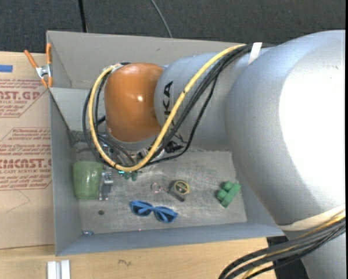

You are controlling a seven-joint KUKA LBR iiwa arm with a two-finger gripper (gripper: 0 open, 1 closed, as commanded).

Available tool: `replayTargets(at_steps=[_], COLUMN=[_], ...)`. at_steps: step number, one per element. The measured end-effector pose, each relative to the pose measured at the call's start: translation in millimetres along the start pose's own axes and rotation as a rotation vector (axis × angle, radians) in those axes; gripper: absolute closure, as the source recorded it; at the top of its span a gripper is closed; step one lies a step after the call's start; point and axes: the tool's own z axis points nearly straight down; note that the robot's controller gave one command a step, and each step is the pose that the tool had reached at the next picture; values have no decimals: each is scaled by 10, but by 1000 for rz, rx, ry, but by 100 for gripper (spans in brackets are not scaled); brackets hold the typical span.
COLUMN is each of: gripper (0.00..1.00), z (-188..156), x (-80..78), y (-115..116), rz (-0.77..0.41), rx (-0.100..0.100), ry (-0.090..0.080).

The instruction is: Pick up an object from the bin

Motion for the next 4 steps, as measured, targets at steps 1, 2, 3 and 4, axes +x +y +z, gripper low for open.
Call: replayTargets(at_steps=[1, 2, 3, 4], gripper=[0, 0, 0, 0], z=[365, 275, 226, 518], x=[50, 189, -52, 1], y=[153, 214, 207, 219], rz=[-469, -876, -1109, -1467], rx=[-2, 1, 2, 4], ry=[-33, -11, -10, -26])
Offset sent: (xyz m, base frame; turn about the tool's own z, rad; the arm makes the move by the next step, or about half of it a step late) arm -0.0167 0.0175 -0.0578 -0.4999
